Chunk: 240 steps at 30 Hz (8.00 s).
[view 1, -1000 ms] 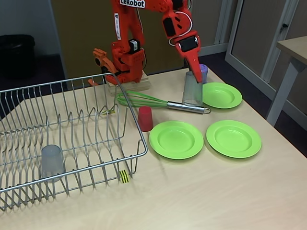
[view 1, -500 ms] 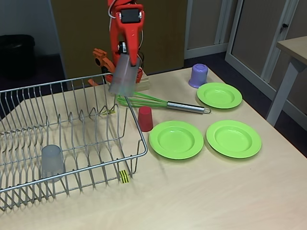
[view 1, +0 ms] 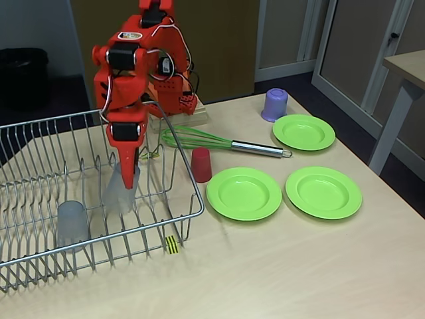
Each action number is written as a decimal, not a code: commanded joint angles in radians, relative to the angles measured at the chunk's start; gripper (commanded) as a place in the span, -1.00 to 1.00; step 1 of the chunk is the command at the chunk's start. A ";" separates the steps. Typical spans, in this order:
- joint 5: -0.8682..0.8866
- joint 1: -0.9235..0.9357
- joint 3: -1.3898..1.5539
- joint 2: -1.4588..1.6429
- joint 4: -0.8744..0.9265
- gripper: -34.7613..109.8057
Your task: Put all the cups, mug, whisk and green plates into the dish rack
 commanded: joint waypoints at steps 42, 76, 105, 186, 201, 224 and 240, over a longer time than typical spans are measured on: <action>-0.153 0.144 -0.380 -0.296 0.156 -0.01; 0.135 -0.359 0.318 0.508 0.120 -0.08; 0.629 -0.615 1.144 0.873 -0.222 0.03; 0.509 -0.647 0.529 0.699 -0.087 -0.39; 0.021 -0.201 -0.150 0.250 0.133 -0.38; -0.020 -0.086 -0.485 -0.365 0.127 -0.36; -0.094 -0.064 -0.644 -0.529 0.150 -0.15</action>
